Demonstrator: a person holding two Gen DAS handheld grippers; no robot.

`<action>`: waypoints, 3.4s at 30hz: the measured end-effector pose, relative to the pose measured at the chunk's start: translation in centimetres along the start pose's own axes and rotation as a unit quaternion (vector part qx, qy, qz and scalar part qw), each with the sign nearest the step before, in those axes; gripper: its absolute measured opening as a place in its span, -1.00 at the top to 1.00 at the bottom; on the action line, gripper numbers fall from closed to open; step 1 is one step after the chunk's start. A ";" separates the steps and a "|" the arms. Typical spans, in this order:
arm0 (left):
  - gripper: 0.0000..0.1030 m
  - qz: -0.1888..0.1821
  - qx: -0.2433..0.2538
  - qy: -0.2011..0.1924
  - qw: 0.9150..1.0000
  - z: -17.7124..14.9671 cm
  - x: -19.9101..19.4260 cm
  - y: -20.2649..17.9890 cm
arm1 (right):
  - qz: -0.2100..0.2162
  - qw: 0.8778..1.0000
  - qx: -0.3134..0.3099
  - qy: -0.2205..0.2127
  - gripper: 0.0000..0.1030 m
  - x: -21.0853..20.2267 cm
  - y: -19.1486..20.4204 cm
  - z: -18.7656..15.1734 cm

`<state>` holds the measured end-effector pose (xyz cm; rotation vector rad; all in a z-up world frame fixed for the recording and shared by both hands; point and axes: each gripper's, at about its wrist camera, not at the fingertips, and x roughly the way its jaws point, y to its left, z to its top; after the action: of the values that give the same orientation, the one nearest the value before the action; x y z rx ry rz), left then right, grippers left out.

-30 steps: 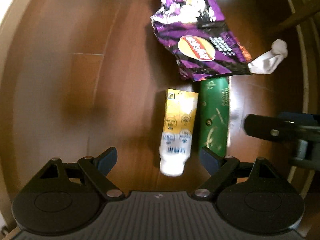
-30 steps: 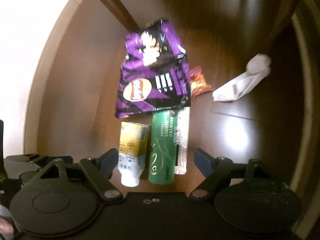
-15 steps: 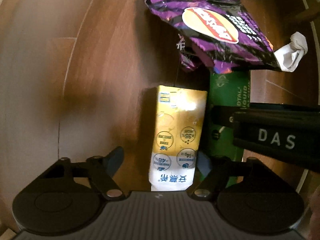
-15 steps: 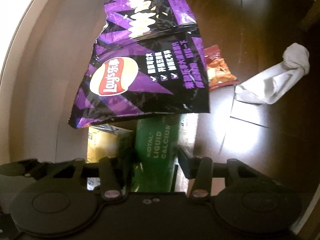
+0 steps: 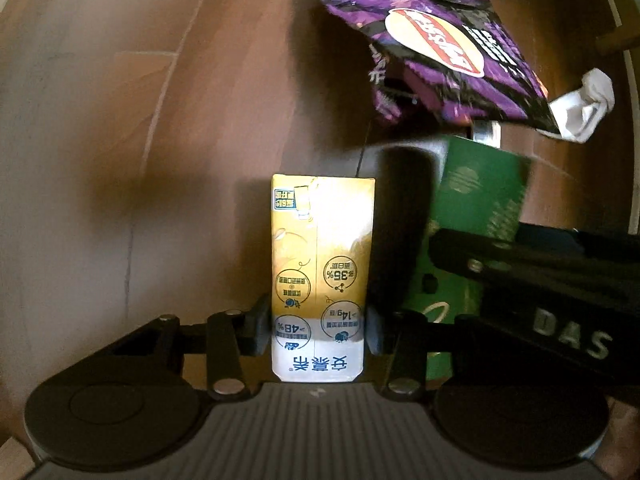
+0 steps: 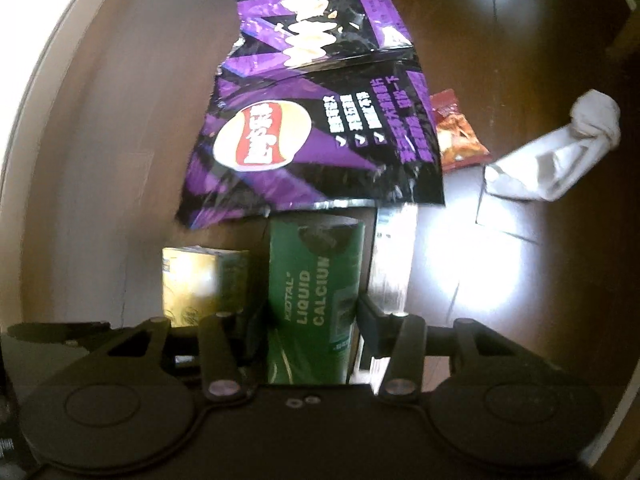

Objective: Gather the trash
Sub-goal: 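Lift the yellow carton with left tool while right tool lifts green tube to wastebasket, then open both tools inside the teal wastebasket to drop carton and tube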

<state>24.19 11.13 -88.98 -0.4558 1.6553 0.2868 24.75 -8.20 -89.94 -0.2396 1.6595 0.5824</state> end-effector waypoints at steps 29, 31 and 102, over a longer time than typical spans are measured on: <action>0.15 -0.027 0.029 -0.128 0.991 -7.7 -46.2 2.6 | -0.012 0.985 -0.018 -0.170 0.09 -44.9 7.3 -6.0; 0.15 -0.031 0.037 -0.149 0.988 -7.5 -50.0 2.3 | -0.012 0.982 -0.017 -0.186 0.09 -48.6 8.2 -6.0; 0.01 0.049 0.098 -0.133 0.985 25.8 -68.3 -24.6 | -0.058 0.952 -0.234 -0.190 -0.06 -68.9 2.1 22.6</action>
<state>64.32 9.49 -23.25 -0.1784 1.4295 0.2437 55.67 -6.76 -24.33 -0.5303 1.1121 0.8709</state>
